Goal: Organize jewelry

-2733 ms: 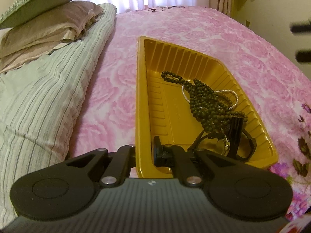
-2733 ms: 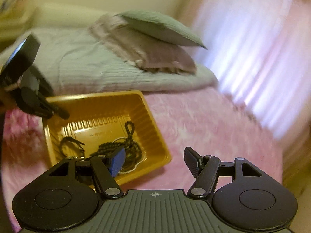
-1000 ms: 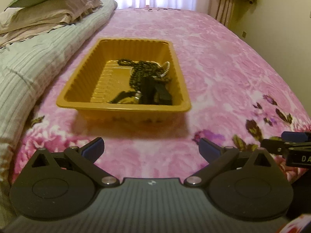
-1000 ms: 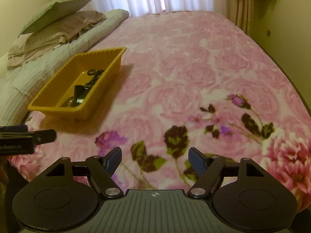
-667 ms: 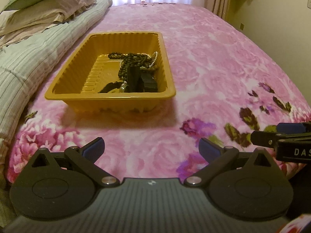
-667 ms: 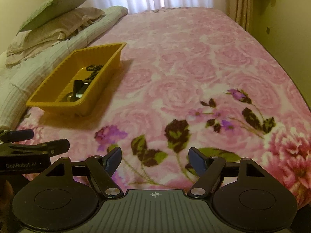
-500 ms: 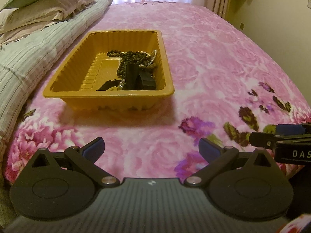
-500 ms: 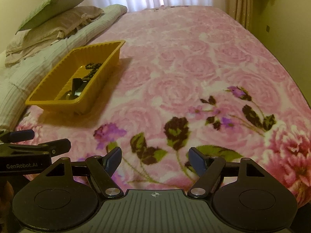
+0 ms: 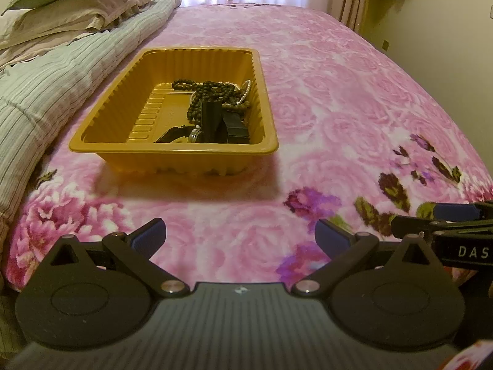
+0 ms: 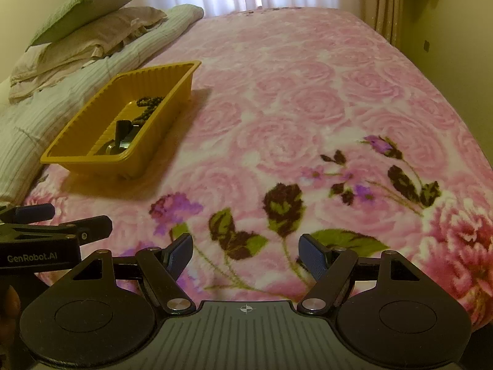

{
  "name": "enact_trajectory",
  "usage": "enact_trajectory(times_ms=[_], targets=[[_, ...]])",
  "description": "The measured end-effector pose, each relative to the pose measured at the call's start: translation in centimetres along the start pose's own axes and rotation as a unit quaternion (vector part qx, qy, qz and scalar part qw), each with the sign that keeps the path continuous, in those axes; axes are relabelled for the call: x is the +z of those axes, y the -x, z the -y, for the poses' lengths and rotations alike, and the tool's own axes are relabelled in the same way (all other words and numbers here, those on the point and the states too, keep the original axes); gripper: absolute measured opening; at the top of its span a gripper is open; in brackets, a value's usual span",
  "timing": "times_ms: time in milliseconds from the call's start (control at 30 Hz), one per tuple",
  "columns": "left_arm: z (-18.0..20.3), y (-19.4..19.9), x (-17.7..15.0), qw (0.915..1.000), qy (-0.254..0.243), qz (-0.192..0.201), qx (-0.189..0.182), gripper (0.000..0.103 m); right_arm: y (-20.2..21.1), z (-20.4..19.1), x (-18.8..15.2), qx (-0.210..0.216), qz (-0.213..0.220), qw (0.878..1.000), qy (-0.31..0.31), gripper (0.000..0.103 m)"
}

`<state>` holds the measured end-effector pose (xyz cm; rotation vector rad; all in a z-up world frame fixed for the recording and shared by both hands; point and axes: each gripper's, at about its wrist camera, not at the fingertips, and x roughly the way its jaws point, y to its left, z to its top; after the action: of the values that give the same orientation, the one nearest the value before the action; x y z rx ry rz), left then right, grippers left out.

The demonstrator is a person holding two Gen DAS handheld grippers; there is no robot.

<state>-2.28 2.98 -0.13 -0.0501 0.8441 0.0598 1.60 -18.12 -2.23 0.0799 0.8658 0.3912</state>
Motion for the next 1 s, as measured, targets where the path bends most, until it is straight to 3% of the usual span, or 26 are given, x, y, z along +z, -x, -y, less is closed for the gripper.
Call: enact_trajectory(times_ms=[1000], targets=[[0.06, -0.26, 0.04, 1.0000, 0.000, -0.003, -0.002, 0.103, -0.28, 0.01, -0.05, 0.000, -0.003, 1.000, -0.001, 0.075]])
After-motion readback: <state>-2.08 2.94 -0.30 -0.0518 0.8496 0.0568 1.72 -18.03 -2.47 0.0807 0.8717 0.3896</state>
